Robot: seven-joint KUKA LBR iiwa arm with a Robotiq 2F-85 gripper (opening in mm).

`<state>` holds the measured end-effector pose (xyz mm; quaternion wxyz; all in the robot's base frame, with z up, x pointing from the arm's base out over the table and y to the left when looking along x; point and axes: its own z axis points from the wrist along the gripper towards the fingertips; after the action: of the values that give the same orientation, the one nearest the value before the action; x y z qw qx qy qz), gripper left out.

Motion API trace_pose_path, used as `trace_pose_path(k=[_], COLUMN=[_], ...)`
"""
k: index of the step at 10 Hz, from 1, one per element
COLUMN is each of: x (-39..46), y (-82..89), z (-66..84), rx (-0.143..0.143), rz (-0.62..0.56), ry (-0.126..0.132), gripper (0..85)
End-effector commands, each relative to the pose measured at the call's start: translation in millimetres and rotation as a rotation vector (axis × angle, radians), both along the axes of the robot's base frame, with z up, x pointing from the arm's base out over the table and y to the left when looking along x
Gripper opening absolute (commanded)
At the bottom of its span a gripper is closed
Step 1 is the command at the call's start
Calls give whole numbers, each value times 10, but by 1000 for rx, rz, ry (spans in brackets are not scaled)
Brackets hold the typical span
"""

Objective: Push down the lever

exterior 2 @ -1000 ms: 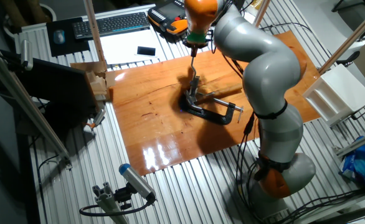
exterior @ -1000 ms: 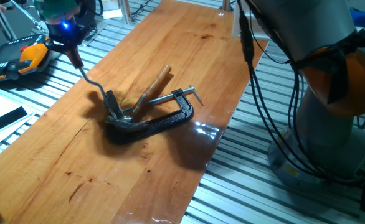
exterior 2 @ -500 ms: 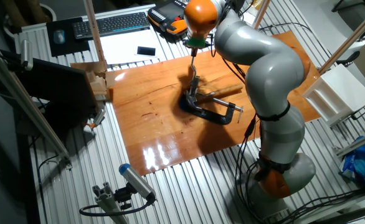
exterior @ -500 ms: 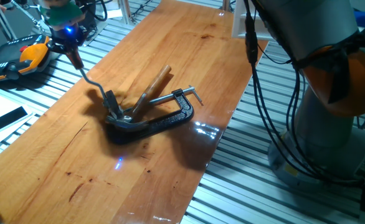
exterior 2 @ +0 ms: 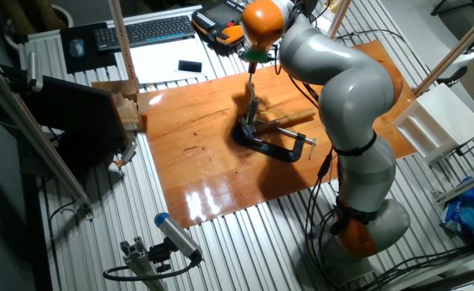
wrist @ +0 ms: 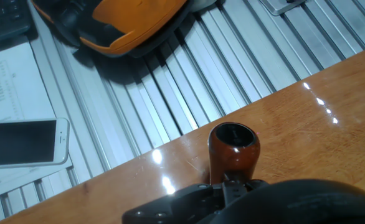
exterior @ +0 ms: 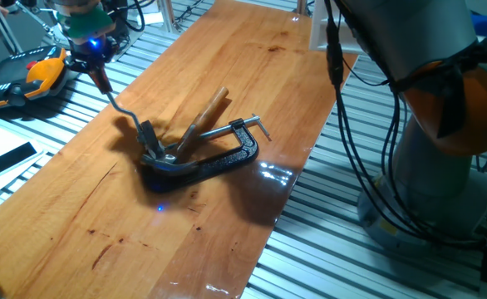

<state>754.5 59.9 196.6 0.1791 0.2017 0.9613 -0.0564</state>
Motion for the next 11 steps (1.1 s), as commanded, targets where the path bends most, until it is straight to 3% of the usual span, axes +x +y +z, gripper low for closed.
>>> trace_pose_path(k=[1, 5, 11], x=[7, 51, 76], y=[-1, -17, -65], z=[-30, -241, -320], rx=[0, 12, 17], rz=[3, 5, -1], ry=[3, 9, 28], gripper=[0, 0, 0])
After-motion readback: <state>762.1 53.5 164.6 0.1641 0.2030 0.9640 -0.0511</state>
